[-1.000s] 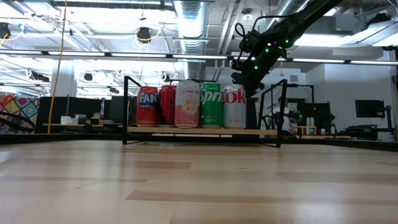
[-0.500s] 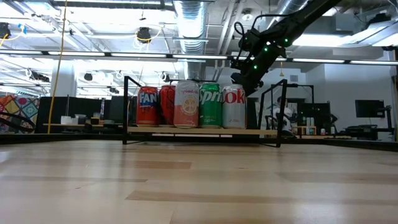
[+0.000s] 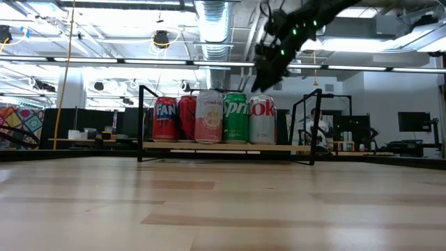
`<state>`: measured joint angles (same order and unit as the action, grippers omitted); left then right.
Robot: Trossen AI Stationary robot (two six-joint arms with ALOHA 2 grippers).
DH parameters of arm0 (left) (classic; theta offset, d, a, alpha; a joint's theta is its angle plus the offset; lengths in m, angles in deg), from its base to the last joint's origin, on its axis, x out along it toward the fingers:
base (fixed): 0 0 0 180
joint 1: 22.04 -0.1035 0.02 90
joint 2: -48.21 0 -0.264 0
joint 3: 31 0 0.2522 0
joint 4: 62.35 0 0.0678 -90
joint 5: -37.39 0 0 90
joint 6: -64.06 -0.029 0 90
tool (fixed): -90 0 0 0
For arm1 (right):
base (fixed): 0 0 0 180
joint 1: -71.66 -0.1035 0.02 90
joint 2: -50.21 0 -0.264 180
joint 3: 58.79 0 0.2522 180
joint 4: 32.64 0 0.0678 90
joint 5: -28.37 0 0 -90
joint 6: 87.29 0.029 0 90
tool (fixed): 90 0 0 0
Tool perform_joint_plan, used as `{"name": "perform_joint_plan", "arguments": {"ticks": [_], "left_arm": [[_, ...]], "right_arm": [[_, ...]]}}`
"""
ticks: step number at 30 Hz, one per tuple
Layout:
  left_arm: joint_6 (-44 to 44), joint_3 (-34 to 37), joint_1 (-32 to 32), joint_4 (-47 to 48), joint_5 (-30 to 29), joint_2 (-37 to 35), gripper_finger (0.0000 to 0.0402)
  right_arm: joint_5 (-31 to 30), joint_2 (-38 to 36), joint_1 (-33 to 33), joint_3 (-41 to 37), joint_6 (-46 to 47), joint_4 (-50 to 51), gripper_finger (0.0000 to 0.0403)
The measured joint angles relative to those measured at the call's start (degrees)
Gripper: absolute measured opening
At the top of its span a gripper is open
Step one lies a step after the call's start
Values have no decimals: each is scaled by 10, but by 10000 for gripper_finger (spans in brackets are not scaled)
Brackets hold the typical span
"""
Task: Place canned beverage on shelf
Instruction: Adjust the soda cans on the shelf
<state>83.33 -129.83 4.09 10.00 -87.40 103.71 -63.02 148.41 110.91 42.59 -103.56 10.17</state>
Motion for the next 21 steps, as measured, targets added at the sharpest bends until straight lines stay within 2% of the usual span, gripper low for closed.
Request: {"name": "perform_joint_plan", "arguments": {"ticks": [2,5,8,10,12,16,18,21], "left_arm": [[-5,0,0,0,-18,3,325],[-11,0,0,0,-46,13,325],[-35,0,0,3,-46,28,325],[-40,0,0,6,-46,36,325],[-44,0,0,6,-46,42,325],[-44,0,0,6,-46,47,325],[-35,0,0,6,-46,46,325],[-23,0,5,6,-47,46,325]], "right_arm": [[4,-3,-12,34,-5,37,345],[47,-7,-40,72,-7,66,345],[94,-11,-85,78,0,65,341],[92,-9,-128,78,-6,60,334],[42,-1,-173,78,-22,60,324],[-96,32,-258,78,-77,15,293],[-127,45,-286,78,-96,-5,270],[-140,76,-308,78,-97,-36,222]]}}
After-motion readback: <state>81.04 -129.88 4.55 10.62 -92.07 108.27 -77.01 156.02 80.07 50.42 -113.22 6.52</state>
